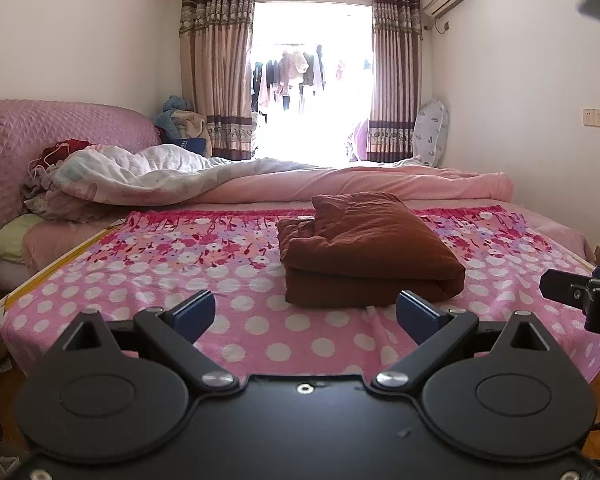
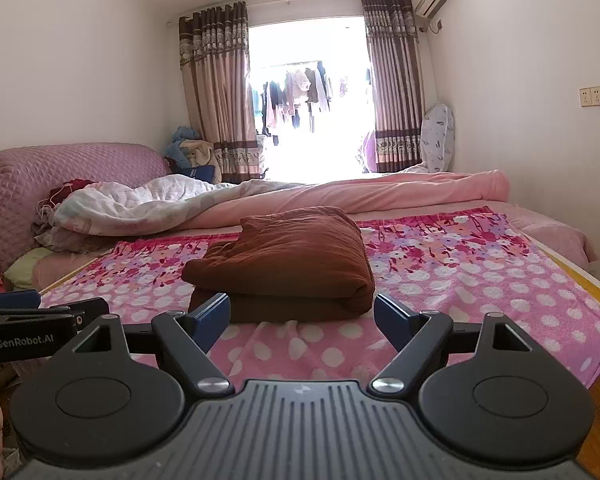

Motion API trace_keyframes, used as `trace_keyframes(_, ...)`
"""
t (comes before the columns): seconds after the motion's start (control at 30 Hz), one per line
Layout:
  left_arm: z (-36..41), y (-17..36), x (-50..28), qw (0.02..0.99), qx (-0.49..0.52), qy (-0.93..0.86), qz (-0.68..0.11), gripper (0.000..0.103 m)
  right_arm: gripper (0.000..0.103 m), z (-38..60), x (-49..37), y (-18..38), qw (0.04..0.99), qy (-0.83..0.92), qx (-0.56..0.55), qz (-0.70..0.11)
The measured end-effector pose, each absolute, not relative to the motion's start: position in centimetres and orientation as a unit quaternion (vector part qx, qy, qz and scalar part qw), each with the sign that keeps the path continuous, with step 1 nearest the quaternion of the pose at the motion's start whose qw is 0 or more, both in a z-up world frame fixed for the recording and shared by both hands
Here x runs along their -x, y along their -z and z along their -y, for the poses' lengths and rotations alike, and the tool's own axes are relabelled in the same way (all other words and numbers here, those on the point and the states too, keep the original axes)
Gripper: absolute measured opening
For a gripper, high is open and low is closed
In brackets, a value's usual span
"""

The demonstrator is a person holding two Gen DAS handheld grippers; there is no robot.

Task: Fold large clothes

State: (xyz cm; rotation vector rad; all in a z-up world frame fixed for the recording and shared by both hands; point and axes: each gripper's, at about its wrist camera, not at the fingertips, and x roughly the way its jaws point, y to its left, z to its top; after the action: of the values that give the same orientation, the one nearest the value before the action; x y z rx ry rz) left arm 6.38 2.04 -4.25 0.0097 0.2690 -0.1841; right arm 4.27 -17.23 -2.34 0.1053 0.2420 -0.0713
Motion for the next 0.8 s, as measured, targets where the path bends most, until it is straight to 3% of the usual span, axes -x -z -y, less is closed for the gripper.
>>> trace_keyframes(0.8, -2.00, 4.07, -6.03, 0.988, 0.006, 0.085, -0.129, 0.100, 0.095, 17.06, -3.63, 2.36, 0.991, 0.040, -0.053, -0.119)
